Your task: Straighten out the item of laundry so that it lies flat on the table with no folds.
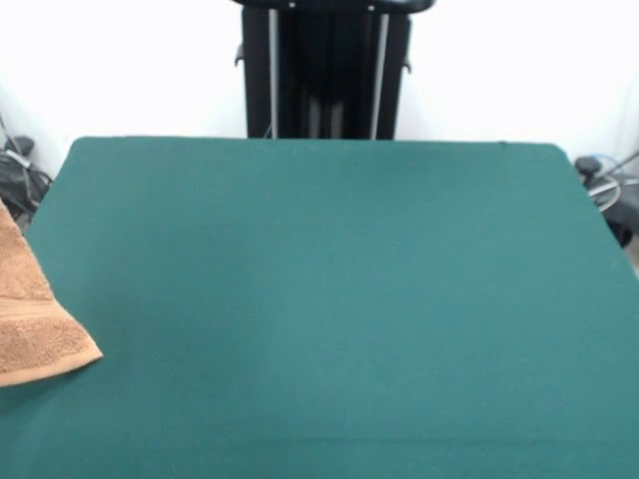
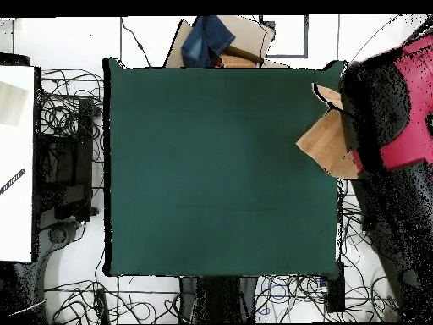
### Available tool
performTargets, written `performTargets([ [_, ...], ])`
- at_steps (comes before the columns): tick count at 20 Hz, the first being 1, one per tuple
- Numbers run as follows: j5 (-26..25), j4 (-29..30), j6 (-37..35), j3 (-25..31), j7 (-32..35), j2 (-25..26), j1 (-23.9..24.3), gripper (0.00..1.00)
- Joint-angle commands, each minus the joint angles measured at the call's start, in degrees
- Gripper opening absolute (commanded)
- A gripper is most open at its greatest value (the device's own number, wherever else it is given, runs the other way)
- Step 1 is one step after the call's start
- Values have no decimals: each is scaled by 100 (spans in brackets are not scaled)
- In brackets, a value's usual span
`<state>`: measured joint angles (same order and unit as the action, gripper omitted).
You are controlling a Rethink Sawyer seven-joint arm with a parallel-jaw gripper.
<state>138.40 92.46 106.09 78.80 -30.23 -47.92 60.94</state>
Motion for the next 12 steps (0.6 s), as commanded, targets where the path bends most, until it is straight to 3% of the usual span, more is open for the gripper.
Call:
performTargets([
  [1,526,1455,-1153,-86,186,-579,-177,0],
  [5,443,1981,-1762,-234,615,-786,-315,0],
  [12,493,2242,-2184,-478,795,-907,-542,0],
])
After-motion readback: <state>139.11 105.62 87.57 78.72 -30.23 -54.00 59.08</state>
